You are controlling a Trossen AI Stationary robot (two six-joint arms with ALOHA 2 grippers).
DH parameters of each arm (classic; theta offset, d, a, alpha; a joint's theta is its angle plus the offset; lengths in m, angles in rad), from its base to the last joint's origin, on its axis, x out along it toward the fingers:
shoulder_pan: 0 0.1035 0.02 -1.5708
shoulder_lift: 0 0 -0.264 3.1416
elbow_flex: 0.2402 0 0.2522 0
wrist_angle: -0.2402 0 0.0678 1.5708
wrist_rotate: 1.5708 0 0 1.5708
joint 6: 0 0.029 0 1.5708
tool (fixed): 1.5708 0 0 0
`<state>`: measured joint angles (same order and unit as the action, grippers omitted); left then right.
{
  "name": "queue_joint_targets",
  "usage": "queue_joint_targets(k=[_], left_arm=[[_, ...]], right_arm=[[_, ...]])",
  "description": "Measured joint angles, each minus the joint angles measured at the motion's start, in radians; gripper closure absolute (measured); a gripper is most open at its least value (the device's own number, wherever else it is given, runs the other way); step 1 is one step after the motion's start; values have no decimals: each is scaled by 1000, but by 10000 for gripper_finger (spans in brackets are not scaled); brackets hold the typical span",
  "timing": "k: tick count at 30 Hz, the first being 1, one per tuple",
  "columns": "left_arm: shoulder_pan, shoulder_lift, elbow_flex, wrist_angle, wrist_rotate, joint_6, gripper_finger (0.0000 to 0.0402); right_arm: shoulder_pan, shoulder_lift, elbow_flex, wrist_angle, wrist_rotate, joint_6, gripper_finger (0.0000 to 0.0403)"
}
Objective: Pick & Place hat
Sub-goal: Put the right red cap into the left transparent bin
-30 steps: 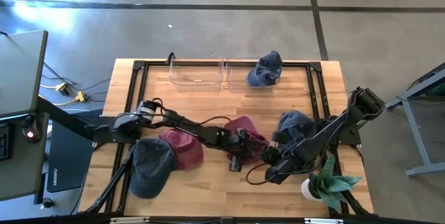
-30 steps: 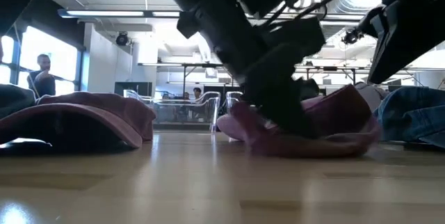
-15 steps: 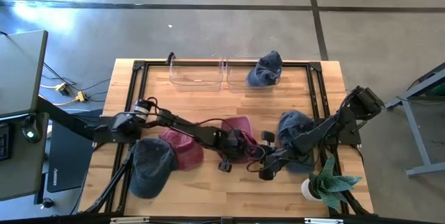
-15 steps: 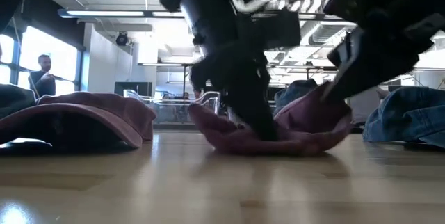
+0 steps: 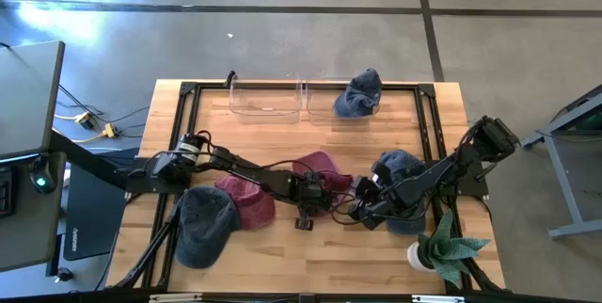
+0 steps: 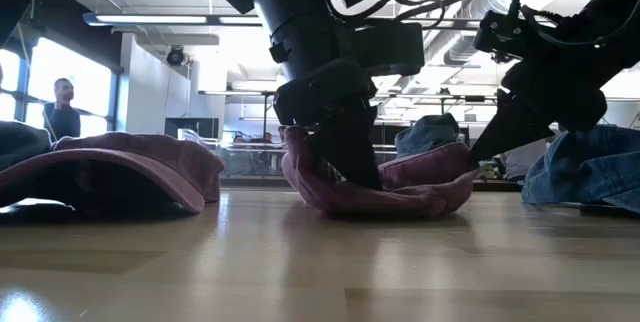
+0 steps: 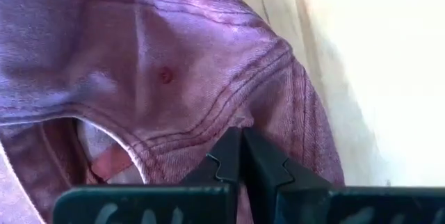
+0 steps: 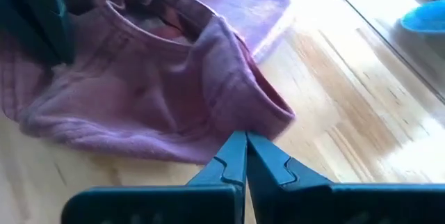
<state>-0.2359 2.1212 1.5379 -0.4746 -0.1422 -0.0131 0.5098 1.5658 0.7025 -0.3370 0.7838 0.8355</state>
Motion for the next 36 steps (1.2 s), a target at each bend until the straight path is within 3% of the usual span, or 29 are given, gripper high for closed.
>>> queue_joint_targets(k=[8,11,15,21,27,31,36], left_arm=[[-8,-94,1,-27,-64,-103,394],[1,-95,1,-40,-74,-139,394],[11,-82,1,-59,-77,-149,394],[23,-55,0,-41,15,-149,394],[5,-56,0,-9,58,-111,389],[7,-56,0,-1,127,-103,347],[26,-58,0,-17,153,-104,249]], right_arm=[[8,0,43,8,-29,-58,403],[8,0,58,40,-119,-133,403],[8,0,41,208,-228,-270,403],[4,0,27,318,-257,-391,403],[-22,0,26,324,-311,-392,403],[-24,0,26,321,-327,-392,403],[-15,0,26,318,-368,-397,403]])
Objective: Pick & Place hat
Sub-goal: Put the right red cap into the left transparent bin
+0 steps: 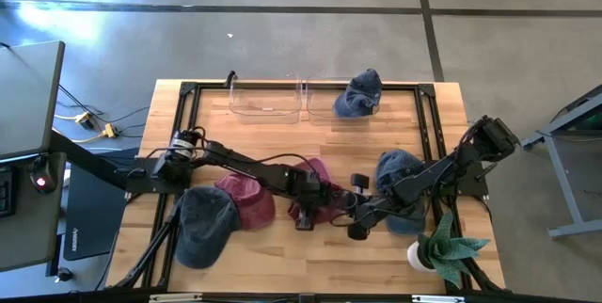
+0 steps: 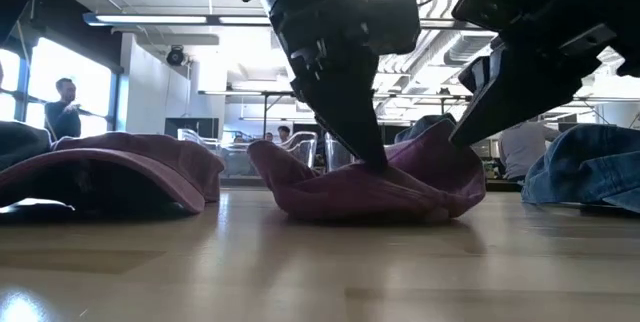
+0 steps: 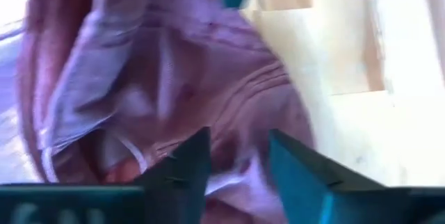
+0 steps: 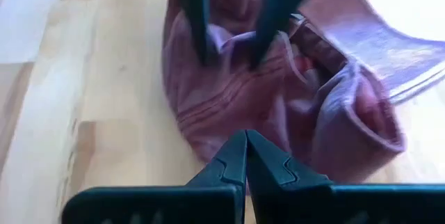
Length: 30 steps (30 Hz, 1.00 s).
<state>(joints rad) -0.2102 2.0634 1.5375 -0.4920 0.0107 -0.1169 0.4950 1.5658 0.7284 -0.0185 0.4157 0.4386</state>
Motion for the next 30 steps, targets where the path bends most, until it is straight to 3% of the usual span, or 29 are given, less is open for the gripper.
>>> queue_joint_targets(k=[4,9,15,18,23,30], left_arm=[[-4,-54,0,-45,-22,-19,189],[-30,-82,-18,-61,-121,-48,177],[-16,-82,-84,-12,-216,-98,230],[-12,-82,-146,78,-192,-97,266],[-12,-80,-226,190,-120,-90,318],[-12,-80,-251,175,-85,-63,356]], right_arm=[[0,0,0,2,-31,-5,403],[10,14,0,85,-45,-60,403],[-7,126,0,202,-10,-91,403],[-24,167,0,197,32,-65,403],[-50,185,0,127,-75,-10,403],[-56,172,5,35,-172,35,403]])
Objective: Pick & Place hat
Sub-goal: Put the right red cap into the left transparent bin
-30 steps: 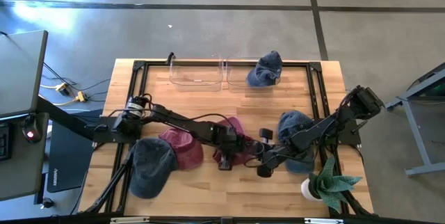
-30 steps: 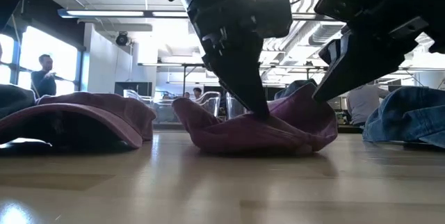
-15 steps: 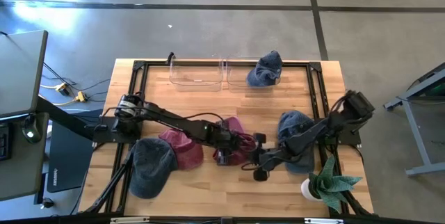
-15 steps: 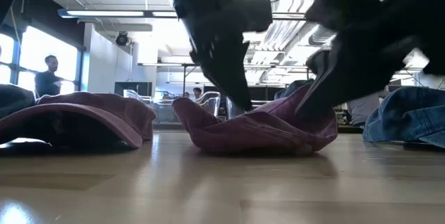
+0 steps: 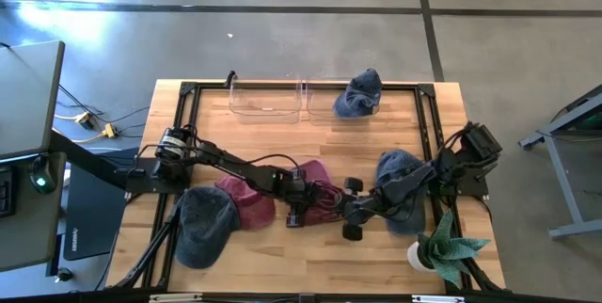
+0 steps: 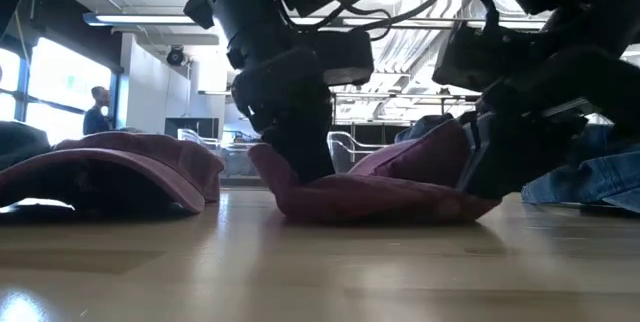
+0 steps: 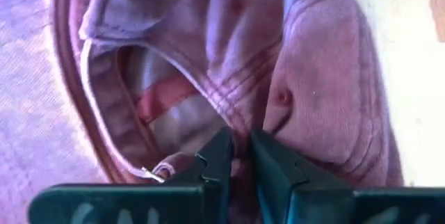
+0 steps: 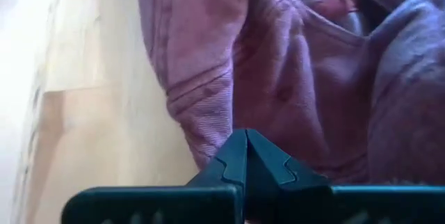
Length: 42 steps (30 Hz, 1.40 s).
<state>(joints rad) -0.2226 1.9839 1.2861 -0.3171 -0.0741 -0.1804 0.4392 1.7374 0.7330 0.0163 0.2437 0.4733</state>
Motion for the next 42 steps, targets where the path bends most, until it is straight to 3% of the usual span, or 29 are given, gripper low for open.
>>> queue_joint_targets(k=[10,15,19,22,27,30,34,37,42], left_arm=[[-62,-104,94,-125,-109,213,361],[-106,-109,140,-194,-41,472,351],[-143,-98,137,-207,52,602,300],[-163,-69,138,-192,53,645,241],[-181,5,138,-183,-81,687,152],[-202,56,138,-191,-233,722,134],[-243,69,138,-209,-447,764,157],[-243,71,137,-195,-458,746,214],[-241,71,137,-142,-427,618,350]], right_arm=[[33,-62,40,-92,16,-10,403],[44,-80,41,-100,55,-10,403],[46,-83,42,-99,61,-10,403],[46,-83,42,-93,61,-10,403],[46,-83,42,-79,63,-10,403],[46,-83,42,-68,63,-17,403],[46,-83,42,-57,61,-51,403],[52,-83,42,-58,64,-86,403],[85,-91,67,-41,171,-88,403]])
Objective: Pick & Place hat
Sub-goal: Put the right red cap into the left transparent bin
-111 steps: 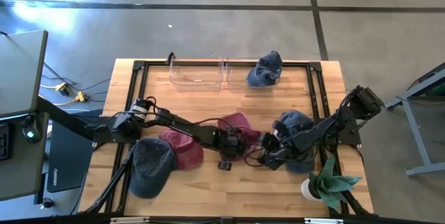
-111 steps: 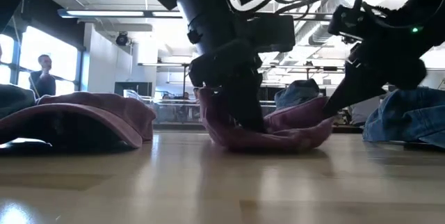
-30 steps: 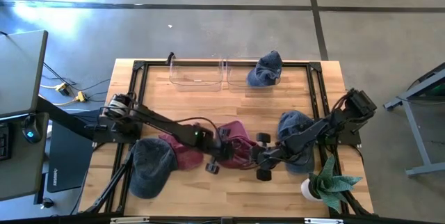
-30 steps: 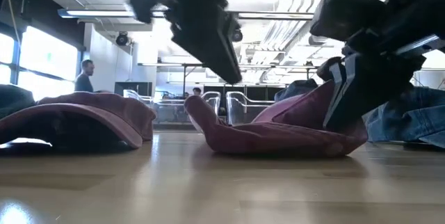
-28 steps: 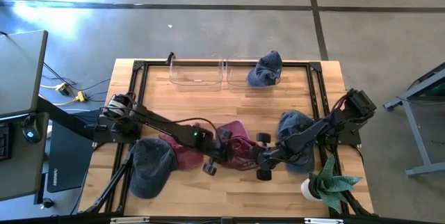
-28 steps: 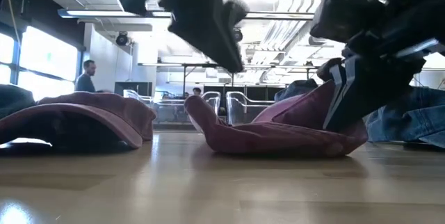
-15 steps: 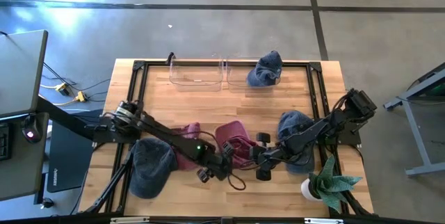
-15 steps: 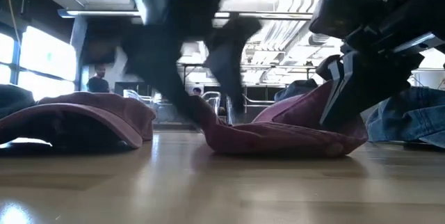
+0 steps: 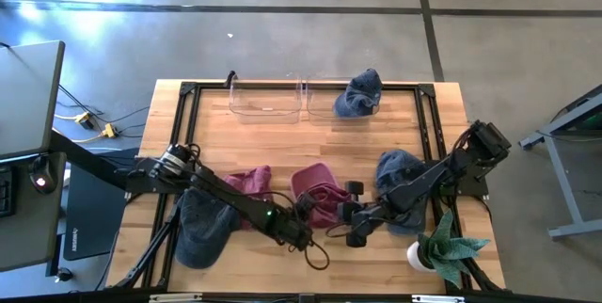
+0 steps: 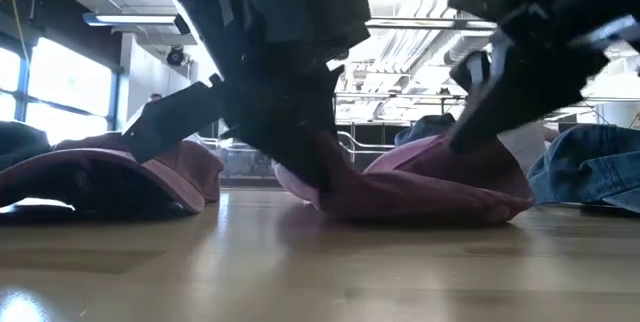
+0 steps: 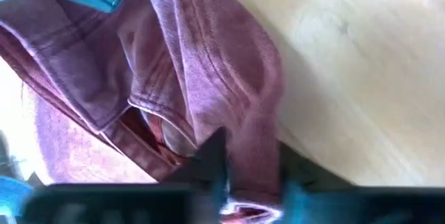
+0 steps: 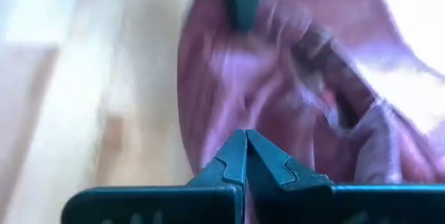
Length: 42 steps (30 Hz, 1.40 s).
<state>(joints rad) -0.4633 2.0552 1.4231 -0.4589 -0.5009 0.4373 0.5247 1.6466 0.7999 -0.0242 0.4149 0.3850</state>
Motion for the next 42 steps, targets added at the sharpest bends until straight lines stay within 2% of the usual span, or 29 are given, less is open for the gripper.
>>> queue_joint_targets(k=[2,9,13,18,20,26,30,33,38,42], left_arm=[[-1,0,0,10,12,-9,386],[-2,-1,0,65,22,-24,373],[-2,-32,0,58,27,-24,395],[2,-71,3,51,43,-20,390],[5,-70,2,42,62,-16,393],[5,-71,1,16,72,-20,397],[5,-71,1,14,75,-16,397],[5,-71,1,13,109,-15,397],[5,-71,1,-22,229,-22,397],[5,-71,1,-44,234,-43,397]], right_arm=[[-1,15,4,47,23,10,403],[-61,172,4,138,60,25,403],[-92,195,7,160,-83,5,403],[-127,172,7,166,-317,-38,403],[-128,149,5,150,-338,-56,403],[-80,34,3,127,-165,-61,403],[-72,48,3,96,-111,-42,403],[-80,76,3,28,-16,-10,403],[-80,84,3,-109,215,127,403],[-79,84,3,-229,338,299,403]])
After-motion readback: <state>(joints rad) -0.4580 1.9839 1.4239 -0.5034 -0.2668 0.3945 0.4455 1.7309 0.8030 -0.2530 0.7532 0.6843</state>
